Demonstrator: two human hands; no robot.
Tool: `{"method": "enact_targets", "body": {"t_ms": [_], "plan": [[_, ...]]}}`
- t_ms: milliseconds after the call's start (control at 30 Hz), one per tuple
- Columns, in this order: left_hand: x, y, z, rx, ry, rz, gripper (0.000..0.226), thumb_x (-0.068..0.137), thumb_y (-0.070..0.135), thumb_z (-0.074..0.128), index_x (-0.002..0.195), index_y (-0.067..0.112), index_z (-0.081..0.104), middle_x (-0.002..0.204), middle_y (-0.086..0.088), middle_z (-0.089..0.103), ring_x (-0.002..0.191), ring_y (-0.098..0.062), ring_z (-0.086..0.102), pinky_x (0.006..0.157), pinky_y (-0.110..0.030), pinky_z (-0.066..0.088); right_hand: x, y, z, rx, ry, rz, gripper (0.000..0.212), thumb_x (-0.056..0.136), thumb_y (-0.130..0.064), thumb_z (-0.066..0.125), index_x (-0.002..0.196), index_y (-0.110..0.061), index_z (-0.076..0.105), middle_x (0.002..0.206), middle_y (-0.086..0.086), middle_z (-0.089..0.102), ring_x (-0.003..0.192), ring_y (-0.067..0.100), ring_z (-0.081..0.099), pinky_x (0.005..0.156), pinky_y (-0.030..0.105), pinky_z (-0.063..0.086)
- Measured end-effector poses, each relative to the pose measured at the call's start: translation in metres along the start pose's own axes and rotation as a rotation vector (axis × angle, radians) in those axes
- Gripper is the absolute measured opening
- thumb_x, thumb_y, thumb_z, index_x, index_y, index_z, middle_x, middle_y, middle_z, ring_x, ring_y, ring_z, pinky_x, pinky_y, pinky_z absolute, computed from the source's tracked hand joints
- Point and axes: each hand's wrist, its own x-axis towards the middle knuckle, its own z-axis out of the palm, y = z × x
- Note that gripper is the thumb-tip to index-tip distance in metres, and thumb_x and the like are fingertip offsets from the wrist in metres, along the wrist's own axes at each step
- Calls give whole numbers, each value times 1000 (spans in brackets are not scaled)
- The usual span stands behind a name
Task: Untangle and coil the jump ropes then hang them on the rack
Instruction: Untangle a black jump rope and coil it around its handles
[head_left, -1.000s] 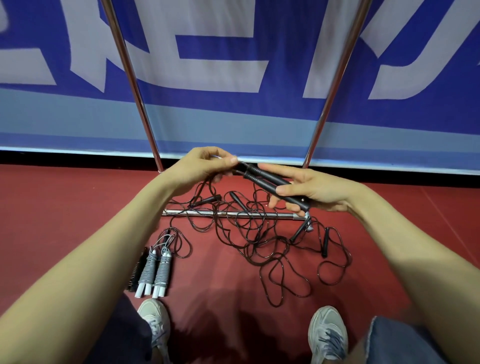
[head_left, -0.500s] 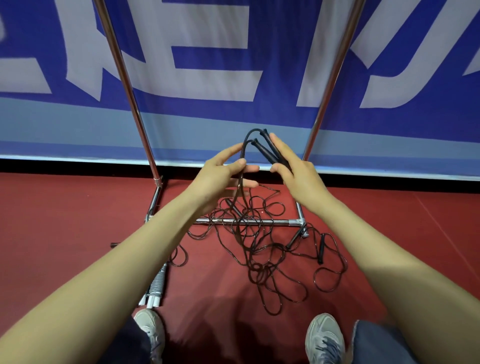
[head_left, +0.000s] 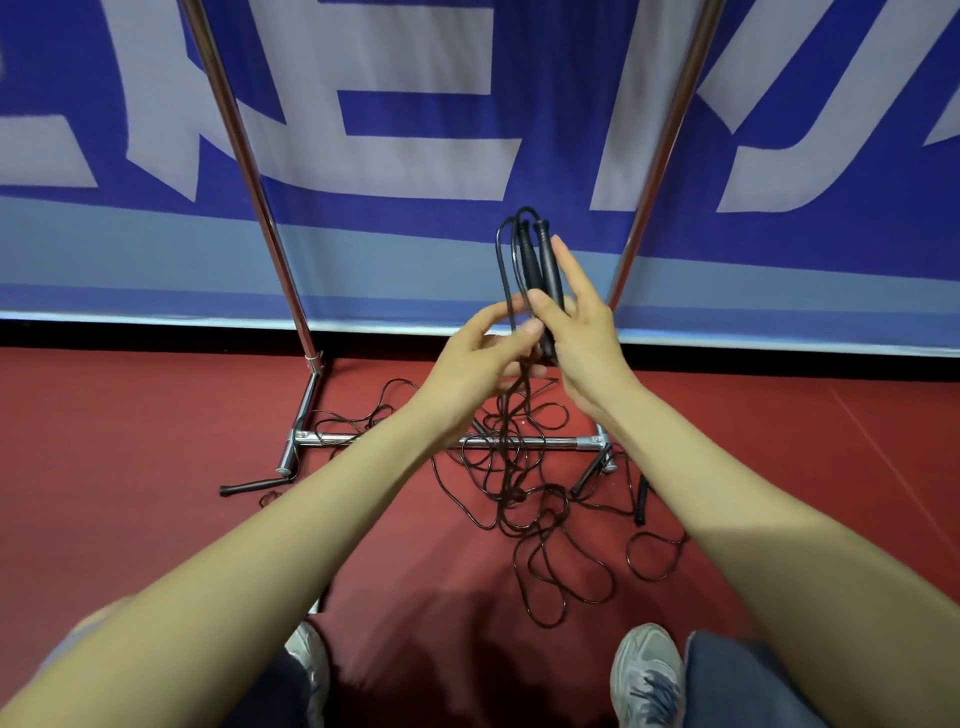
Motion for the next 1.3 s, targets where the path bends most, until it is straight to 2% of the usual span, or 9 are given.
{"method": "enact_targets", "body": {"t_ms": [100,233,400,500,667,800,933,1067,1300], "plan": [[1,-5,-1,271,91,45,36,90,24,66,118,13,46,86,-11,69,58,-8,58,60,-21,41,2,-4,-1,-22,60,4,61,97,-5,51,148,-33,33,99,8,65,69,14,52,63,24,45],[0,-4,-2,398,220,205,19,96,17,53,114,22,47,97,-4,72,71,-22,65,51,-25,42,5,-5,-3,11,163,70,61,95,-5,52,148,-30,34,91,8,65,54,10,44,46,21,37],[3,-10,4,451,230,290,33,99,13,51,131,12,56,101,0,49,64,5,61,53,-7,38,4,-2,4,199,151,233,52,100,-9,46,145,-32,37,94,5,66,59,14,47,53,27,37],[6,-15,6,626,229,361,35,99,8,49,133,10,56,95,0,43,69,-3,58,70,-5,39,-1,-4,14,252,88,268,41,104,-18,40,142,-36,38,105,6,64,71,13,57,57,26,41],[9,-21,3,829,221,400,30,97,12,52,124,11,63,96,-7,46,84,-26,59,85,-38,47,-5,2,22,268,58,294,41,102,-26,48,140,-37,38,118,11,61,82,17,58,65,27,43],[5,-17,0,893,115,436,23,96,17,55,113,10,68,94,-8,53,78,-18,56,75,-22,41,-7,9,19,269,90,262,47,98,-10,53,135,-37,43,117,13,61,90,19,57,66,27,43],[6,1,-16,672,267,320,21,90,36,63,79,21,73,78,-3,69,68,-12,58,68,-28,47,-1,13,9,-45,68,89,63,95,-3,54,148,-31,33,114,8,61,73,10,52,62,18,44],[16,16,-40,145,356,126,17,93,26,62,97,10,67,89,-2,69,71,-13,67,68,-27,57,-9,13,9,-529,-195,-90,68,95,-8,57,149,-37,29,124,-16,57,94,3,58,78,10,42],[16,19,-48,-22,256,14,15,97,10,54,89,9,67,81,-4,68,74,-13,66,76,-27,58,-15,4,5,-710,-310,-196,75,93,-6,57,151,-38,22,122,-9,58,69,-26,46,70,-3,33]]}}
